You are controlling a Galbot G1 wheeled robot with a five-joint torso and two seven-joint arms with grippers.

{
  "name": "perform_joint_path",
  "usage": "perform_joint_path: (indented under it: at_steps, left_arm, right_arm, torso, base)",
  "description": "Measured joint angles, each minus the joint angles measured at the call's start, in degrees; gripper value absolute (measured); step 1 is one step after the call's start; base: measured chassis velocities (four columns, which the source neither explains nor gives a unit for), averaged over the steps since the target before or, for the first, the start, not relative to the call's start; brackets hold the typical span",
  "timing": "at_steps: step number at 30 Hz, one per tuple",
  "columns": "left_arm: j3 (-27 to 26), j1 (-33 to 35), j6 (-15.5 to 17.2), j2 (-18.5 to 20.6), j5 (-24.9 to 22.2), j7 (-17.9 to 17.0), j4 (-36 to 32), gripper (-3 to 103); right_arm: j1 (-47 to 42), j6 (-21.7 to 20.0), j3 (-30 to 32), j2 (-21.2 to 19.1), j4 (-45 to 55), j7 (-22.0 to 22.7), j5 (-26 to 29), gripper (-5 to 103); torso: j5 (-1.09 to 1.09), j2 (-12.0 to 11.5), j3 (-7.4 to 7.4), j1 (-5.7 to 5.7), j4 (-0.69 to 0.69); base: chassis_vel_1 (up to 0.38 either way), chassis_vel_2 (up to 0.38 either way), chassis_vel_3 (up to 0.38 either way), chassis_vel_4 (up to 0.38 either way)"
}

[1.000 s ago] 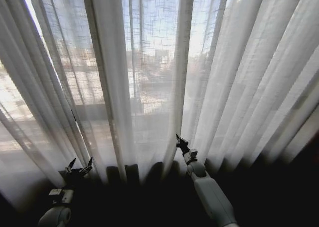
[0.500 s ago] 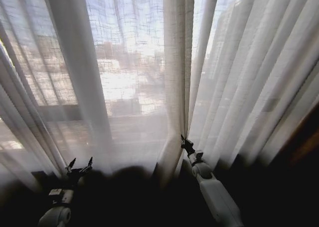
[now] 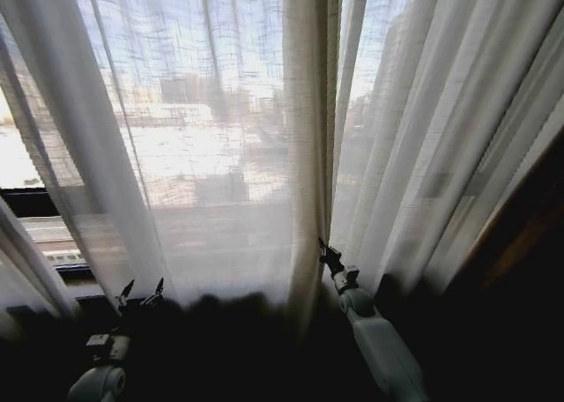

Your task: Open the curtains by pulling them apart, changing their state from closed to fully open.

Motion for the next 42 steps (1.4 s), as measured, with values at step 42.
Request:
perform_joint_path:
  at_steps: [42]
  left_arm:
    - [0.0, 0.0, 0.0, 0.0, 0.0, 0.0, 0.0, 99]
  right_arm:
    - [-0.7, 0.5, 1.6, -2.3, -0.5, 0.9, -3.6, 0]
  torso:
    - [-0.05, 0.0, 0.00, -0.02, 0.03]
  base:
    - [-0.318, -0.250, 0.319, 0.249]
